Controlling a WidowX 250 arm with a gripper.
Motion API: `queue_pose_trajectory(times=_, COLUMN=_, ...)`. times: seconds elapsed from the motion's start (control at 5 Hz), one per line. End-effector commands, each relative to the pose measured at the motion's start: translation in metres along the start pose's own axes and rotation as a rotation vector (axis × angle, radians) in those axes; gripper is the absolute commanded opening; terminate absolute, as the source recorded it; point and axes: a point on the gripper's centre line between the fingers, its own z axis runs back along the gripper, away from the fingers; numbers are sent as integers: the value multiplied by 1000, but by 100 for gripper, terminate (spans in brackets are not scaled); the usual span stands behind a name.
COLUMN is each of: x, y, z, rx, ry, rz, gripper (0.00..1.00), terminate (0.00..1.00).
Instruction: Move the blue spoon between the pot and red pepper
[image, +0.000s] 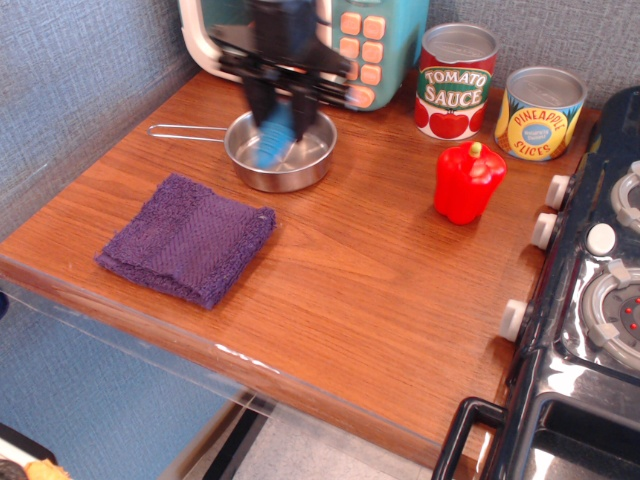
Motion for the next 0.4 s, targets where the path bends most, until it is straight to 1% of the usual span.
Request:
queue_pose_trajectory(times=0.0, x=2, y=-55, z=-28, rx=38, ry=83, rz=20, gripper=0, terminate=0)
queue_pose_trajectory(times=0.2, x=4, y=-41, z=-56, rx=64, ry=151, rz=132, gripper=0, terminate=0)
